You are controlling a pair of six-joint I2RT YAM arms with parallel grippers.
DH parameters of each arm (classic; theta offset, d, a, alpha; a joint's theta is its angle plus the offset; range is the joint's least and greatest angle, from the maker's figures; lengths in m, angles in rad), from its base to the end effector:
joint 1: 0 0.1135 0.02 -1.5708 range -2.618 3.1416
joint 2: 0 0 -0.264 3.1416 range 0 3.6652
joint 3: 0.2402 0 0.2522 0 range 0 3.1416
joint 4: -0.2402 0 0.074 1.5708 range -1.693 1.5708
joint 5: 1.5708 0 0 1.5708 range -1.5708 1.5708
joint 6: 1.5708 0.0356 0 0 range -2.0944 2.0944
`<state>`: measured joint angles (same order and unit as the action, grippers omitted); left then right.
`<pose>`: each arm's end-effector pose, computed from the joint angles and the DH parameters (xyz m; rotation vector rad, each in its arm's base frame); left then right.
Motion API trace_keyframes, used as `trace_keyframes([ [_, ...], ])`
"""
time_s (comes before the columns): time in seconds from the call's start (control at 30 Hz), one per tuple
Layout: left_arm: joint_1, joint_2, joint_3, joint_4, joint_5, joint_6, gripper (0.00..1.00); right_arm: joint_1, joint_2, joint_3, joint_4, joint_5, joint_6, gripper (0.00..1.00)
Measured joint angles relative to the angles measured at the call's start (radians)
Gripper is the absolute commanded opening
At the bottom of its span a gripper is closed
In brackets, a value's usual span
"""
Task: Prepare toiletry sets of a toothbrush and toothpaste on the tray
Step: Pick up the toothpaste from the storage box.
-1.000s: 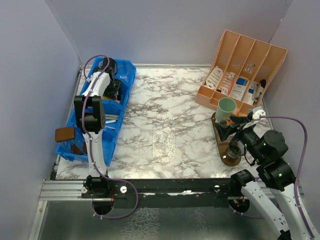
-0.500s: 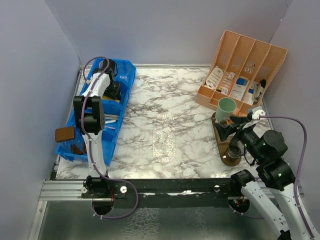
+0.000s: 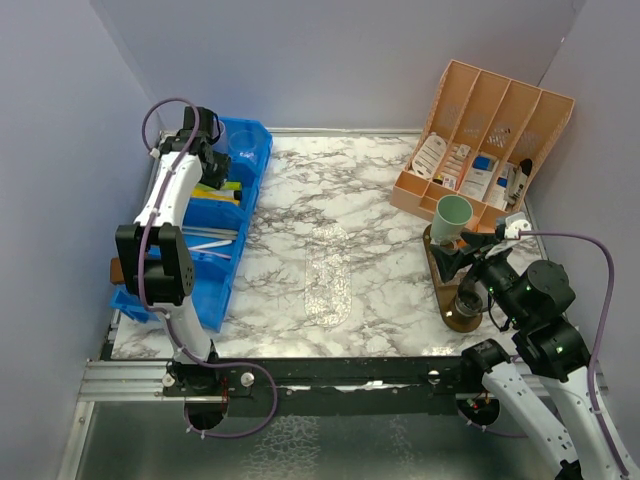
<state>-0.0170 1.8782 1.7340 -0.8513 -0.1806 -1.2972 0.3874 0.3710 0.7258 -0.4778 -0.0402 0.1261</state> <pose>0.4103 -0.0006 0.2978 -1.5872 2.0163 -0.2797 0.0842 0.0359 0.3371 -0.2530 1.6923 0.4173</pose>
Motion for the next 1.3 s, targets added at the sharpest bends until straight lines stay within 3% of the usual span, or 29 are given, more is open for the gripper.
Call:
trace_keyframes([
  [0.23,0.000,-0.168,-0.145,0.087,0.043,0.086,0.00,0.000,0.011,0.000,0.000,0.003,0.000,0.76],
  [0.73,0.008,-0.550,-0.457,0.367,0.070,0.327,0.00,0.000,0.078,0.000,-0.002,0.012,0.000,0.75],
  [0.9,0.022,-0.660,-0.631,0.517,0.145,0.389,0.00,0.000,0.094,0.001,-0.002,0.014,0.000,0.74],
  [1.1,0.030,-0.762,-0.727,0.661,0.277,0.418,0.00,0.000,0.155,0.023,-0.006,-0.003,0.001,0.73],
  [1.3,0.031,-0.850,-0.823,0.732,0.382,0.383,0.00,0.000,0.300,0.078,0.011,-0.120,0.037,0.73],
])
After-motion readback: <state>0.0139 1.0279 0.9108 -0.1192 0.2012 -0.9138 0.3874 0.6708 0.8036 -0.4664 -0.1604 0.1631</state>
